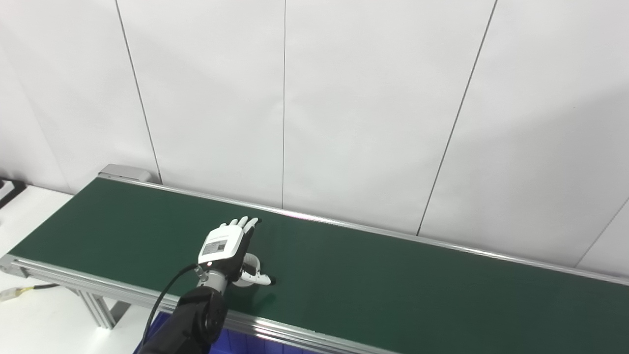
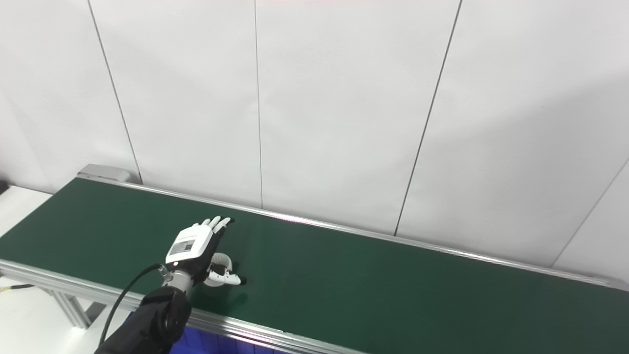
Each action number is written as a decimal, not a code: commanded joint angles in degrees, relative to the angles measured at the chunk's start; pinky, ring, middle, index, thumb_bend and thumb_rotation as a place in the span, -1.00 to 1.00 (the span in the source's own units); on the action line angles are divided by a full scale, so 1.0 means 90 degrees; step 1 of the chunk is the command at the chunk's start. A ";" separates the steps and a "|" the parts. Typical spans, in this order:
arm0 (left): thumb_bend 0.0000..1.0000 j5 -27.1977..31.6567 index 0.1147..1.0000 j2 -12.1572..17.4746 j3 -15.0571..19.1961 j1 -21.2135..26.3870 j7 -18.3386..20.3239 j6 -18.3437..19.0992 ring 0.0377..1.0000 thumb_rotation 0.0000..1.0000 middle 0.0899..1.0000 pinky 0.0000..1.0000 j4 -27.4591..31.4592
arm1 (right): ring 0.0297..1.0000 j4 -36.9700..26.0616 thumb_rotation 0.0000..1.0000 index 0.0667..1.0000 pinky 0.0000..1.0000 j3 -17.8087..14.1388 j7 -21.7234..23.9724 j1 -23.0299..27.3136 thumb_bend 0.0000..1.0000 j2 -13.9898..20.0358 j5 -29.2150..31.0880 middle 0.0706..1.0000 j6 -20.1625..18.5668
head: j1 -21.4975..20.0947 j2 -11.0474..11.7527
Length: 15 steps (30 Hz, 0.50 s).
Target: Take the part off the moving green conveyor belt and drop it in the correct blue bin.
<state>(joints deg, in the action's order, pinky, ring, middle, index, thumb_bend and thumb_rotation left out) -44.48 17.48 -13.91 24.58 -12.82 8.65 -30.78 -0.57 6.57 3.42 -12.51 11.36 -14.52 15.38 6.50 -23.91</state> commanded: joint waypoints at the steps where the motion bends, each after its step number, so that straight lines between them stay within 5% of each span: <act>1: 0.58 0.0022 0.85 0.0180 0.0002 0.0250 -0.0072 0.0022 0.97 -0.58 0.96 0.99 -0.0009 | 0.68 -0.0243 -0.45 0.82 0.53 -0.0047 -0.0035 0.0015 0.37 -0.0017 0.0047 0.77 0.0026 | -0.0001 -0.0002; 11: 0.48 0.0338 0.82 0.0243 -0.0127 0.0227 0.0199 -0.0147 0.86 -0.82 0.93 0.74 -0.0173 | 0.69 -0.0252 -0.46 0.82 0.55 -0.0053 -0.0009 0.0016 0.38 -0.0015 0.0095 0.77 0.0027 | 0.0005 -0.0014; 15: 0.47 0.0503 0.81 0.0304 -0.0158 0.0153 0.0639 -0.0014 0.79 -0.84 0.88 0.62 0.0118 | 0.70 -0.0283 -0.46 0.82 0.55 -0.0049 0.0013 0.0024 0.38 -0.0013 0.0095 0.78 -0.0029 | 0.0015 -0.0028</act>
<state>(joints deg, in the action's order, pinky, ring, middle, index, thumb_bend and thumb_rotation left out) -40.03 17.73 -15.46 25.17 -8.38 7.51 -31.21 -1.06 6.49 3.49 -12.60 11.27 -14.42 15.26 6.59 -24.08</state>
